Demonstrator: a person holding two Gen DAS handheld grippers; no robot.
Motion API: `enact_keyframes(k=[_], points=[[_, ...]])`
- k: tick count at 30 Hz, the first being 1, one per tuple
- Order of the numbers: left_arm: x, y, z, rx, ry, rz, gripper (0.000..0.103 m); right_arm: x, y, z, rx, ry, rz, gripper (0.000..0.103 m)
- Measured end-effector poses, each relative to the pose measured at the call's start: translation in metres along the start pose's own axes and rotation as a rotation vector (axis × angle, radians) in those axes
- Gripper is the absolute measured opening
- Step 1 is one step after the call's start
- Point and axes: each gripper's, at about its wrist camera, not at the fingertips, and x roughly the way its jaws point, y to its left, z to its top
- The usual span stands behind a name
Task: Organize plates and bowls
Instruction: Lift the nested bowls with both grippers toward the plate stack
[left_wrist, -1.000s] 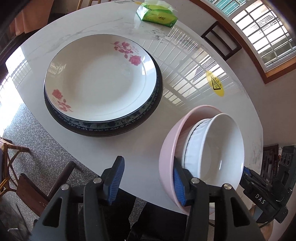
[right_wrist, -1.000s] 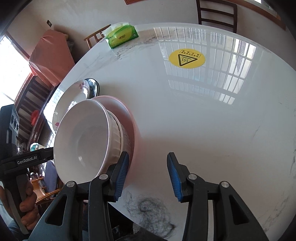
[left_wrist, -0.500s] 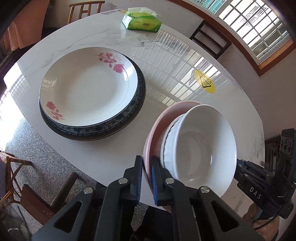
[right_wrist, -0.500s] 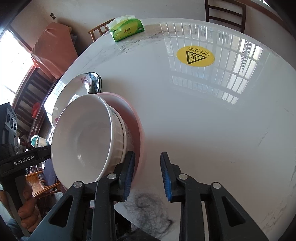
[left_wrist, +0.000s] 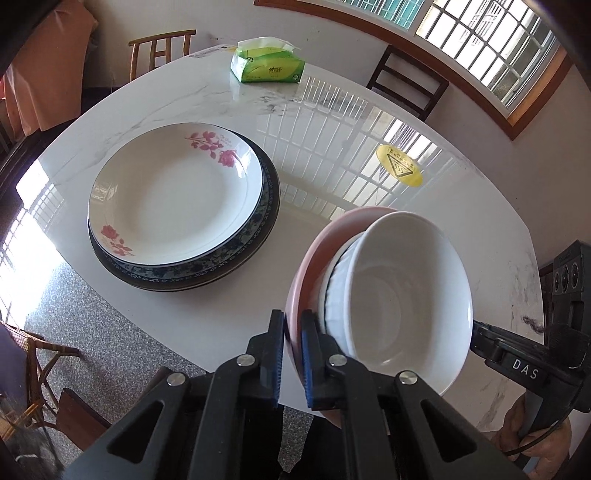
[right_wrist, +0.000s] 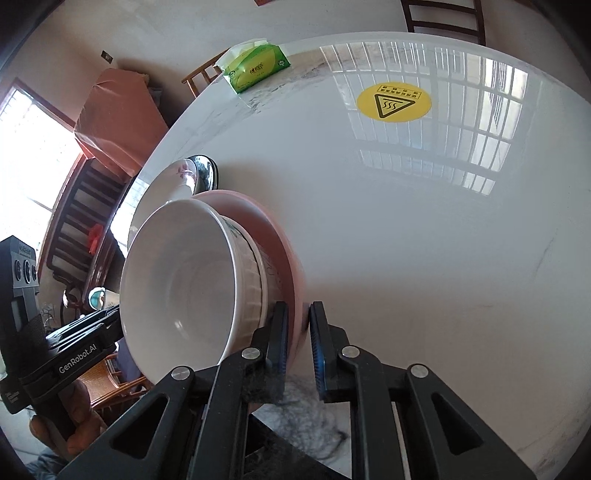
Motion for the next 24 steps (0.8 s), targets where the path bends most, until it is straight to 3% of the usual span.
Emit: enact_keyframes(k=[14,24], points=[[0.000,-0.003,0.000,0.003,0.004,0.004,0.007,0.003,-0.004,-0.003,0.064,-0.004,0.040,0.015],[0.004,0.002,0.001,0.007,0.017,-0.004,0.007,0.007,0.010,0.007,0.008,0.064,-0.051,0.014]])
